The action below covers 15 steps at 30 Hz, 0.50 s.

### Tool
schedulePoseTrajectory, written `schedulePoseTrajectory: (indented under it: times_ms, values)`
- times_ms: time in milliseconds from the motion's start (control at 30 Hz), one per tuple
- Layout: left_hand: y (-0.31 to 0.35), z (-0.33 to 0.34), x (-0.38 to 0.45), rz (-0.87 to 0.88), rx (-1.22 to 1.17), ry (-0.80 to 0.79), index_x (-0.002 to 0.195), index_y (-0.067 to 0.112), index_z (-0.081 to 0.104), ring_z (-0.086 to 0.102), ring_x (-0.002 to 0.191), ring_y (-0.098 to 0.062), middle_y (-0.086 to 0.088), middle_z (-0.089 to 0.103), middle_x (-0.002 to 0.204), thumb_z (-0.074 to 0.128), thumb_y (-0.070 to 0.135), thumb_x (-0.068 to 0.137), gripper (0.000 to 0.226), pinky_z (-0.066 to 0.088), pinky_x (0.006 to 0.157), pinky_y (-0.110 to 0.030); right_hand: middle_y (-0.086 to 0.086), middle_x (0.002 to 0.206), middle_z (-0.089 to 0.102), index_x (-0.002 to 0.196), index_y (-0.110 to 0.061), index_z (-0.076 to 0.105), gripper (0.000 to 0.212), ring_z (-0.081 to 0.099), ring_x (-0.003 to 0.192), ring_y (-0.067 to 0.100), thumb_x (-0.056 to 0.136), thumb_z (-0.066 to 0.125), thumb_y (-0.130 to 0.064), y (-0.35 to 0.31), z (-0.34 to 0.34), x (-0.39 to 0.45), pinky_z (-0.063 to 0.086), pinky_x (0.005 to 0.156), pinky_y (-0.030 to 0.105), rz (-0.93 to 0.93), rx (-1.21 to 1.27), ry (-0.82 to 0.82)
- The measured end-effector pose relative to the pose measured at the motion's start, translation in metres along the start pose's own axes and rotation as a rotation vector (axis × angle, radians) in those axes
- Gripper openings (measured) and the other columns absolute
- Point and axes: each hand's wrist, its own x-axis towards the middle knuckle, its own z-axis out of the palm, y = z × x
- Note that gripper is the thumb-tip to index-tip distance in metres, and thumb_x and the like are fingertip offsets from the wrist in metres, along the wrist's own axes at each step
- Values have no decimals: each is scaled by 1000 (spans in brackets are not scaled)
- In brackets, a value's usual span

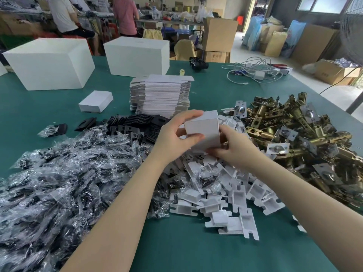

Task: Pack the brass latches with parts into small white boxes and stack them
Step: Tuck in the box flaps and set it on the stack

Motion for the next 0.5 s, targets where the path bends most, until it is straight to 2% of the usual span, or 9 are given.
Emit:
schedulePoseTrajectory:
  times_ms: [100, 233, 267, 367, 433, 500]
  values:
    - [-2, -1, 2, -8, -1, 32, 112, 54, 59, 62, 105, 2, 42, 57, 108, 78, 4, 82, 61, 52, 81, -15, -22, 93, 60, 125, -28, 53, 46, 62, 77, -2, 85, 74, -22, -4, -3, -1, 56, 63, 19, -14, 20, 1]
    - [-2, -1, 3, -10, -46, 74, 113, 49, 55, 59, 103, 8, 41, 57, 109, 76, 2, 84, 59, 52, 80, -14, -15, 98, 61, 132, -36, 51, 52, 67, 73, 14, 85, 68, -20, -11, -6, -1, 58, 66, 36, -1, 51, 24]
    - [-2, -1, 3, -11, -59, 83, 114, 47, 55, 59, 102, 8, 39, 58, 110, 75, 2, 84, 58, 52, 80, -14, -15, 98, 61, 132, -37, 52, 52, 67, 71, 14, 85, 68, -19, -12, -7, 0, 57, 65, 34, -3, 57, 24]
    - [-2, -1, 4, -17, -81, 119, 115, 47, 55, 61, 106, 2, 21, 58, 120, 76, 5, 85, 56, 55, 82, -21, -17, 94, 62, 124, -33, 58, 46, 62, 70, -2, 84, 70, -13, -18, -10, 2, 52, 62, 20, -3, 110, 36]
    - [-1, -3, 4, -61, -122, 155, 113, 53, 55, 64, 109, -8, 12, 60, 123, 76, 11, 85, 55, 60, 83, -33, -9, 98, 66, 124, -28, 59, 45, 65, 71, 1, 84, 73, -12, -22, -12, 4, 54, 61, 19, 39, 240, 70]
    - [3, -5, 5, -112, -207, 192, 111, 57, 57, 67, 104, -8, 15, 64, 117, 76, 19, 85, 50, 62, 75, -38, -4, 101, 69, 123, -26, 60, 44, 69, 73, 5, 84, 76, -16, -27, -16, 5, 55, 63, 20, 78, 392, 105]
